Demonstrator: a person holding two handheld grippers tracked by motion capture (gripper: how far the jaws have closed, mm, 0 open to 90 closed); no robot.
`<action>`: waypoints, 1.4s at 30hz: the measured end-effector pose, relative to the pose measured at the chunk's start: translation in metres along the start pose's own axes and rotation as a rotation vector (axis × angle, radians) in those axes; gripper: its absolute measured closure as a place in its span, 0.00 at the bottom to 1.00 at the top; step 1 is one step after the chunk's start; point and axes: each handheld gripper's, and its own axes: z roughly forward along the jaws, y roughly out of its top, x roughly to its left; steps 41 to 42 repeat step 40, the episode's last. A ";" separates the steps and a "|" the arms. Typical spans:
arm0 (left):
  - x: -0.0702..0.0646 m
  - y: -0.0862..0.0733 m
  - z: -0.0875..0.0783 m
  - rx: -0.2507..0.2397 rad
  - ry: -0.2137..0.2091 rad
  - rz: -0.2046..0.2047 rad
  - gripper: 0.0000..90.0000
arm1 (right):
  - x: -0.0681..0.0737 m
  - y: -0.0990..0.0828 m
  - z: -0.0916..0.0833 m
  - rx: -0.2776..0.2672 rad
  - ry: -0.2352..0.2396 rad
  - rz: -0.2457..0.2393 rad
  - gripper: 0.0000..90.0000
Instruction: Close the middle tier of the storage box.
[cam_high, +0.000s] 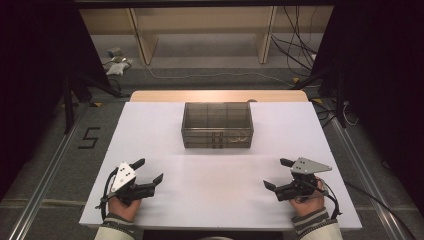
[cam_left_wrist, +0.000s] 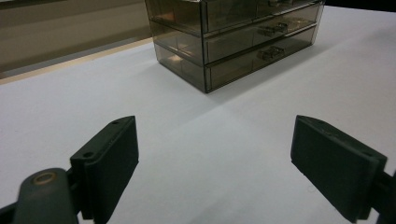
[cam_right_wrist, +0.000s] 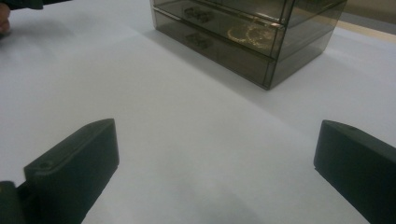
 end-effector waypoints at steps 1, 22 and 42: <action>-0.001 0.000 0.000 0.000 0.000 0.001 0.17 | 0.001 -0.001 0.000 -0.007 0.001 -0.001 0.01; 0.001 0.000 0.001 0.005 -0.001 -0.017 0.17 | 0.005 -0.004 0.009 0.047 -0.003 0.013 0.01; 0.000 0.000 0.000 -0.004 -0.002 -0.006 0.17 | 0.007 -0.004 0.009 0.043 -0.003 -0.001 0.01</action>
